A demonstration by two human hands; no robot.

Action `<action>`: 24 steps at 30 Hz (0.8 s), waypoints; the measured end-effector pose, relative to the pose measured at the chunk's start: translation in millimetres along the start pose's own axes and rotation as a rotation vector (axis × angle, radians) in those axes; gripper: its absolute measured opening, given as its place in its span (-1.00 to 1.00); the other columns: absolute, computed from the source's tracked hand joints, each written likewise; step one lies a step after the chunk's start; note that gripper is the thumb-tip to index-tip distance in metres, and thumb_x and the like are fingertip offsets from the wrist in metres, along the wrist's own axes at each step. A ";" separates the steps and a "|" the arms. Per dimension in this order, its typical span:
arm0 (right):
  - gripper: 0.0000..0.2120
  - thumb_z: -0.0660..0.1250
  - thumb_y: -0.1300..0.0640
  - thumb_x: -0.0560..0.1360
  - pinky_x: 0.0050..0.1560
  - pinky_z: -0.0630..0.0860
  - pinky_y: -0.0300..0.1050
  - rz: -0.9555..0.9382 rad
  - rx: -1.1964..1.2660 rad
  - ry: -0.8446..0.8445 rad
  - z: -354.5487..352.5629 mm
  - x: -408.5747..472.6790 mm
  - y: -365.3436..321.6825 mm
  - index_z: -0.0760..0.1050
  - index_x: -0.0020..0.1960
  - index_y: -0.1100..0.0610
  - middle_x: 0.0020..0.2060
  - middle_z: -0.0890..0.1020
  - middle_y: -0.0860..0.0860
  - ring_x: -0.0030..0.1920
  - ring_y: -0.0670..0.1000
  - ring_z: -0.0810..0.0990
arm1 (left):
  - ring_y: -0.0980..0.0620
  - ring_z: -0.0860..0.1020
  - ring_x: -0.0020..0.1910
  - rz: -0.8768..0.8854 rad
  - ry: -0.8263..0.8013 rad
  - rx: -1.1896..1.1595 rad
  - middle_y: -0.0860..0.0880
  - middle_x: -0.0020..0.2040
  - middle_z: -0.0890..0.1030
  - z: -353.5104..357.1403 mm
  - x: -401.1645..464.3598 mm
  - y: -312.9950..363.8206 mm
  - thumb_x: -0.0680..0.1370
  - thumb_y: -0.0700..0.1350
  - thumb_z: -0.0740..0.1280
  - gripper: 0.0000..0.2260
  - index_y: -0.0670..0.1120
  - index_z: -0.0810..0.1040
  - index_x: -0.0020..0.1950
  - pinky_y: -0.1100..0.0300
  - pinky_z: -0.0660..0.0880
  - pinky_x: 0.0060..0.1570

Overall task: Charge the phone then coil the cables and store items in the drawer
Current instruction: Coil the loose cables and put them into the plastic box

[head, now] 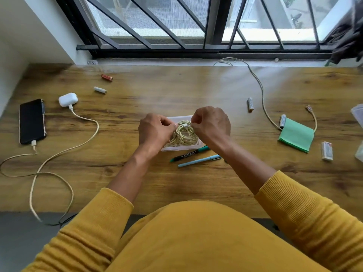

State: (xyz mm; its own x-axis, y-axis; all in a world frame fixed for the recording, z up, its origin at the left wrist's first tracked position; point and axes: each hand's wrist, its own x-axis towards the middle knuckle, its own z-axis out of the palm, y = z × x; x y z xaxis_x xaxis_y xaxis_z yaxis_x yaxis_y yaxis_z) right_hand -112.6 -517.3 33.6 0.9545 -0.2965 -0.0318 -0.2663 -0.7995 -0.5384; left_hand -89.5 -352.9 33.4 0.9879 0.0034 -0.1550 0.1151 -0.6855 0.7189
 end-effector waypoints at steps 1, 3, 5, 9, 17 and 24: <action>-0.83 0.42 0.18 0.43 -0.13 0.68 0.02 -0.007 -0.035 -0.005 2.1 -0.7 -0.6 0.74 -0.12 -0.04 -0.22 0.74 -0.04 -0.12 0.07 0.69 | 0.15 0.66 -0.41 0.011 -0.006 0.003 0.10 -0.41 0.68 0.3 2.5 -0.7 0.51 -0.01 0.58 -0.81 -0.02 0.74 -0.28 0.23 0.64 -0.25; -0.81 0.39 0.16 0.49 -0.09 0.63 -0.01 -0.018 -0.087 -0.021 6.3 -3.3 0.0 0.75 -0.08 -0.06 -0.18 0.74 -0.02 0.02 0.11 0.64 | 0.15 0.68 -0.34 0.042 -0.020 0.007 0.12 -0.36 0.69 1.4 6.2 -1.0 0.50 -0.04 0.59 -0.85 0.00 0.73 -0.25 0.22 0.63 -0.22; -0.81 0.38 0.14 0.53 -0.07 0.56 -0.01 -0.052 -0.123 -0.022 8.7 -7.5 1.5 0.76 -0.04 -0.05 -0.16 0.73 0.01 0.11 0.11 0.56 | 0.17 0.67 -0.27 0.095 -0.028 0.038 0.13 -0.30 0.69 3.5 6.5 0.5 0.50 -0.06 0.57 -0.90 0.02 0.74 -0.21 0.23 0.61 -0.19; -0.87 0.42 0.11 0.56 -0.06 0.60 0.09 -0.122 -0.203 0.013 8.2 -12.1 5.1 0.76 -0.02 0.02 -0.20 0.72 0.05 0.09 0.10 0.54 | 0.09 0.68 -0.24 0.173 -0.008 0.105 0.06 -0.25 0.72 10.1 5.5 3.0 0.50 -0.10 0.52 -0.95 -0.02 0.76 -0.16 0.21 0.60 -0.14; -0.91 0.48 0.11 0.53 -0.18 0.57 0.03 -0.194 -0.258 0.050 9.1 -14.5 12.3 0.77 -0.08 -0.01 -0.28 0.71 -0.03 0.00 0.05 0.53 | -0.05 0.66 -0.13 0.261 -0.056 0.257 -0.06 -0.14 0.72 17.5 11.8 3.4 0.55 -0.10 0.54 -0.92 -0.08 0.71 -0.08 0.14 0.47 -0.11; -0.92 0.52 0.16 0.52 -0.26 0.51 -0.03 -0.295 -0.230 0.132 9.4 -21.8 23.9 0.76 -0.04 0.01 -0.19 0.76 -0.06 -0.08 0.07 0.58 | -0.04 0.68 -0.13 0.238 -0.076 0.249 -0.04 -0.14 0.73 12.7 10.1 8.1 0.55 -0.08 0.54 -0.93 -0.05 0.71 -0.06 0.13 0.56 -0.07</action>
State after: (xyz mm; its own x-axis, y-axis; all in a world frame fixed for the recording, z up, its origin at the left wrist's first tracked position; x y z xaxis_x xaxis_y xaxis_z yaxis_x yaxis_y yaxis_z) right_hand -138.5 -525.1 13.5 0.9730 -0.0889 0.2131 -0.0201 -0.9521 -0.3051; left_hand -79.9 -367.7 29.1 0.9725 -0.2252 -0.0596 -0.1552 -0.8175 0.5547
